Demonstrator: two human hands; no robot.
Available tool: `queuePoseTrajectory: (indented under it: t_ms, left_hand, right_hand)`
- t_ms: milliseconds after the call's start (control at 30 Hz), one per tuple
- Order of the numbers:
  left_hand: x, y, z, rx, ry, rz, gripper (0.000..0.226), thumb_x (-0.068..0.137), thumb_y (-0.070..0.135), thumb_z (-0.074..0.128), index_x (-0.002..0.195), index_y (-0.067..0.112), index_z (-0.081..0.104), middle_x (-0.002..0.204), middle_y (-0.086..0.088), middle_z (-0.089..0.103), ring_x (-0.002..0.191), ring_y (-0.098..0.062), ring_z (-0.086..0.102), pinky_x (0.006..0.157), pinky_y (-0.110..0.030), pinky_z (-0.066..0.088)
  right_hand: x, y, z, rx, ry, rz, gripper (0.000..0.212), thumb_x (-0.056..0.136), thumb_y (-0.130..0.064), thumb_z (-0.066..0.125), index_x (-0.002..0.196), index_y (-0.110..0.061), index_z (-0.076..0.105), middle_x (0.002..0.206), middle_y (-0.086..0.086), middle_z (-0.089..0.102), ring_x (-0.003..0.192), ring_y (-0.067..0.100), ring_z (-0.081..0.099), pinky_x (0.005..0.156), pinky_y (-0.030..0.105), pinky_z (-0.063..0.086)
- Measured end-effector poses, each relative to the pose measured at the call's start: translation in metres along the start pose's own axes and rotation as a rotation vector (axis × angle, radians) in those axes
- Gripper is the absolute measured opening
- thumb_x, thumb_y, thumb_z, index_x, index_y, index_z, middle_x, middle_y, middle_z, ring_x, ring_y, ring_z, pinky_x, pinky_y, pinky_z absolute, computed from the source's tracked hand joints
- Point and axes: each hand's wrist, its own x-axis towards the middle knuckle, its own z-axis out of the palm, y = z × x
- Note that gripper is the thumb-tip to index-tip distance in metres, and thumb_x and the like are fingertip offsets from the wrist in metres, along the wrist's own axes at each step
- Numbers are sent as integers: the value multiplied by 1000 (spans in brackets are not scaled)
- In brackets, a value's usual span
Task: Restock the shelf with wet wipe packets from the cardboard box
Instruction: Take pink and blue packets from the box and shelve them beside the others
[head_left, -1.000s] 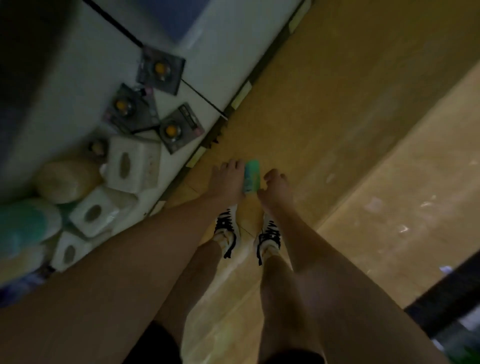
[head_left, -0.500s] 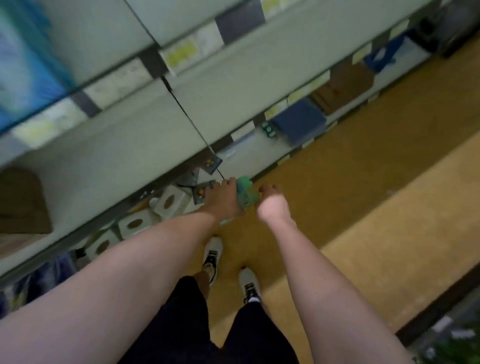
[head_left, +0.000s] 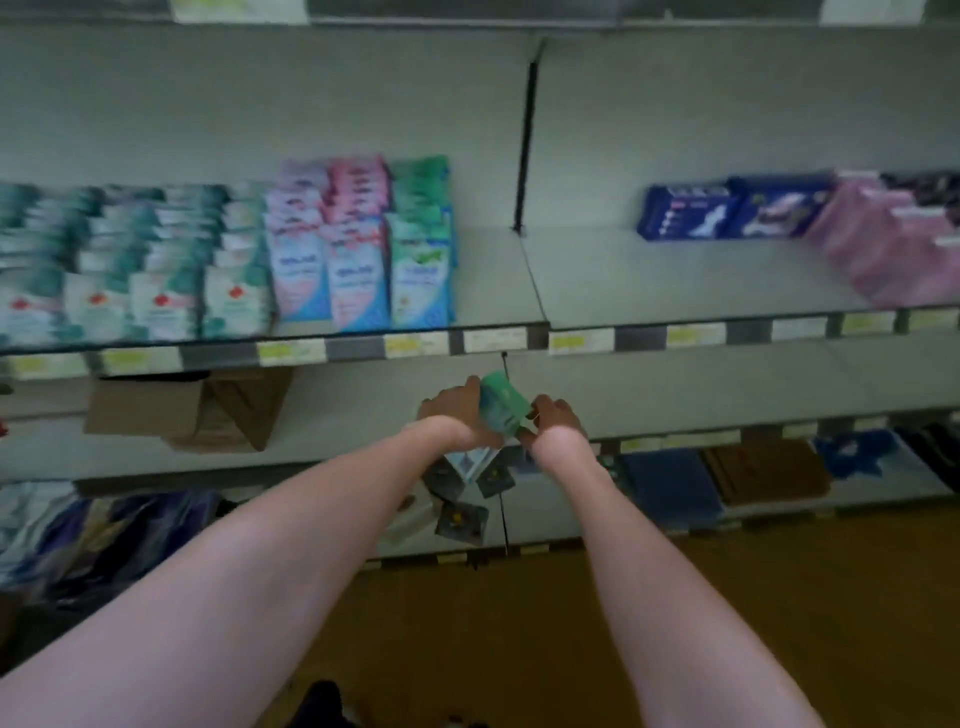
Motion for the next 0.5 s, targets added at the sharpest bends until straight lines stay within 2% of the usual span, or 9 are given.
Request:
queuePoseTrajectory:
  t_ms: [200,267,367,433,500]
  left_hand:
    - [-16,-45,-66,-169,112,-69,103,57,60,83,141,23,38,137,-2,55,119,-24,56,94,-33,49]
    - [-22,-59,-86,-210,154,-93,107,58,56,85,144,21,33,139,-3,53,121,-26,54,94,-34,48]
    - [-26,-78,-111,-269,235,-106,111,53,55,88,142,23,29,133,-4,55,116,-26,56,87,-35,51]
    - [-30,-85,-127,-315,241,-105,119,52,53,90,146,24,23,131,-4,56,114,-27,58,83,-35,51]
    - [-30,-93,-142,-299,229,-111,121,52,54,90,149,23,23,133,-3,56,115,-26,57,81,-33,49]
  right_hand:
    - [24,-81,-15,-72,4,-237,39,93,-28,59,127,-11,56,131,19,55,120,36,54,94,38,46]
    - [28,-106,-19,-77,3,-303,36,93,-27,59,125,-10,57,126,19,57,116,37,56,89,37,46]
    - [29,-140,-24,-80,25,-344,25,94,-27,57,112,-10,59,114,18,60,104,36,59,73,33,41]
    - [29,-159,-26,-93,25,-360,23,94,-28,56,109,-11,59,112,14,61,99,34,61,72,32,42]
    - [31,-173,-27,-143,12,-387,25,93,-32,57,109,-13,60,112,12,62,96,33,62,76,35,50]
